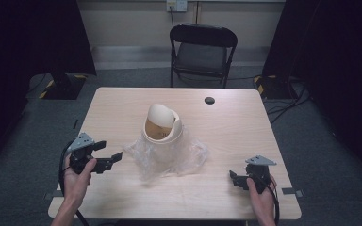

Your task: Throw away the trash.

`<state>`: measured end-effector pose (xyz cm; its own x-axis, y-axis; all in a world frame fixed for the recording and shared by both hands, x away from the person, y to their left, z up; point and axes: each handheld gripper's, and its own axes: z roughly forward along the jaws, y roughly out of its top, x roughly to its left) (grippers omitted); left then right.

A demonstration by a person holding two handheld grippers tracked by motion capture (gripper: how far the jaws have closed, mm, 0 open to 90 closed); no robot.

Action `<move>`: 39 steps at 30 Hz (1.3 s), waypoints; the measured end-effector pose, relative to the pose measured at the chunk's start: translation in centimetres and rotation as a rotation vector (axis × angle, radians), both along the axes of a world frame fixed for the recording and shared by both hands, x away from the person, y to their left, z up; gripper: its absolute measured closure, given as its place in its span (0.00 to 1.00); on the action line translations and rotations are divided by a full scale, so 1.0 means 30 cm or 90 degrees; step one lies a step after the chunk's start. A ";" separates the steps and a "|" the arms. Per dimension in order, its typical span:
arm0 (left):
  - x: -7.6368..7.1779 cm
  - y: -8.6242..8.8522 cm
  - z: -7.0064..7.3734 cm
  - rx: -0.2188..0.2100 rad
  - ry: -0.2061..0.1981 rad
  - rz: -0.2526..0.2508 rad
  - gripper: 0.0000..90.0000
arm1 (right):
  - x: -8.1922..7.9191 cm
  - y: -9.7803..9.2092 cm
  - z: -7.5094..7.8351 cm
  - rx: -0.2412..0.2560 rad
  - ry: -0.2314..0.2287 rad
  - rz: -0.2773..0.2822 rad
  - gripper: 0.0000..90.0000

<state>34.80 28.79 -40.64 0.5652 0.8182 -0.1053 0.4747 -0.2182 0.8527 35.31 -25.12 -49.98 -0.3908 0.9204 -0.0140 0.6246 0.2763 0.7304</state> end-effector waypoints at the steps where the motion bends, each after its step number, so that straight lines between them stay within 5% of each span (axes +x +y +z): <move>1: -0.004 0.007 -0.009 0.002 0.002 0.003 0.18 | 0.000 0.000 0.000 0.000 0.000 0.000 0.11; 5: -0.020 0.046 -0.054 -0.006 0.009 0.011 0.18 | 0.000 0.000 0.000 0.000 0.000 0.000 0.11; 9: -0.034 0.085 -0.113 -0.016 0.024 0.053 0.18 | 0.000 0.000 0.000 0.000 0.000 0.000 0.11; 14: -0.050 0.103 -0.192 0.015 0.046 0.086 0.18 | 0.000 0.000 0.000 0.000 0.000 0.000 0.11; 20: -0.052 0.096 -0.272 0.052 0.074 0.088 0.18 | 0.000 0.000 0.000 0.000 0.000 0.000 0.11; 30: -0.049 0.082 -0.317 0.117 0.075 0.094 0.17 | 0.000 0.000 0.000 0.000 0.000 0.000 0.11; 39: -0.028 0.076 -0.320 0.125 0.083 0.091 0.10 | 0.000 0.000 0.000 0.000 0.000 0.000 0.11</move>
